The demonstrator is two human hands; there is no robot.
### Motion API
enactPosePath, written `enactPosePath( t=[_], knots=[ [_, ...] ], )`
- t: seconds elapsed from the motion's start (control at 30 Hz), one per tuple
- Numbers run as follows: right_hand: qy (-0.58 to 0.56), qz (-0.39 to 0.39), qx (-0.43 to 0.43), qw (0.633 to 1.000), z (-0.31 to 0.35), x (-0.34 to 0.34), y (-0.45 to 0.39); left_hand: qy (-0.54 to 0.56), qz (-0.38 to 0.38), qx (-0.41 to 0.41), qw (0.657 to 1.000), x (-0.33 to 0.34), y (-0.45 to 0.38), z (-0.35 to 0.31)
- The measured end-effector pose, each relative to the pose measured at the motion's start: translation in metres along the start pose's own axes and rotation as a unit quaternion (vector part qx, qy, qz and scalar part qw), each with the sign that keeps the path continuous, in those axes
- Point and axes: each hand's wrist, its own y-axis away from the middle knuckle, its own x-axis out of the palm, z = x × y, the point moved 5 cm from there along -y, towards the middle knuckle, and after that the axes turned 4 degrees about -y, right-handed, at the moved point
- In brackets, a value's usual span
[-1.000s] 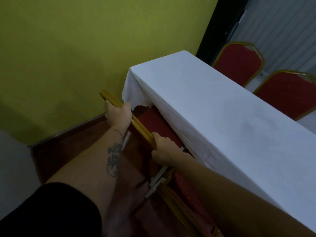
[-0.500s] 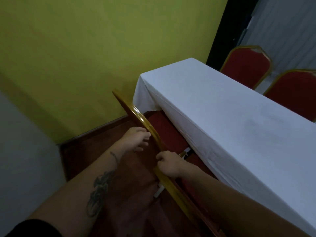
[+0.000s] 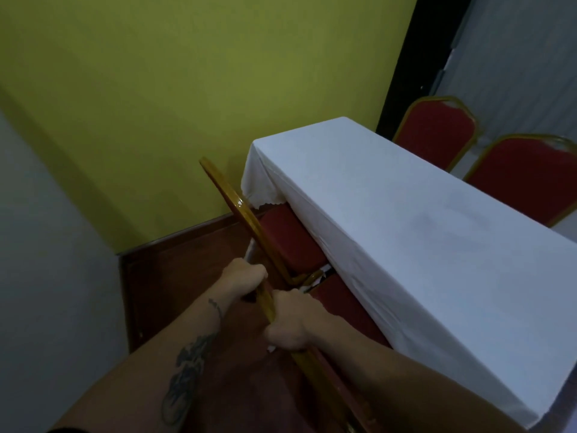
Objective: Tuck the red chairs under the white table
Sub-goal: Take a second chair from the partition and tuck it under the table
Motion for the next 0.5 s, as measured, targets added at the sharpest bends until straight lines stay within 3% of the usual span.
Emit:
enactPosePath(
  t=[0.23,0.5],
  knots=[
    [-0.001,-0.001,-0.031,1.000,-0.010,-0.016,-0.001,-0.027,-0.118,0.024,0.992,0.016,-0.001,-0.015],
    [-0.019,-0.013,-0.016,1.000,-0.015,-0.017,0.001,0.072,-0.112,0.040,0.990,0.025,-0.004,-0.010]
  ],
)
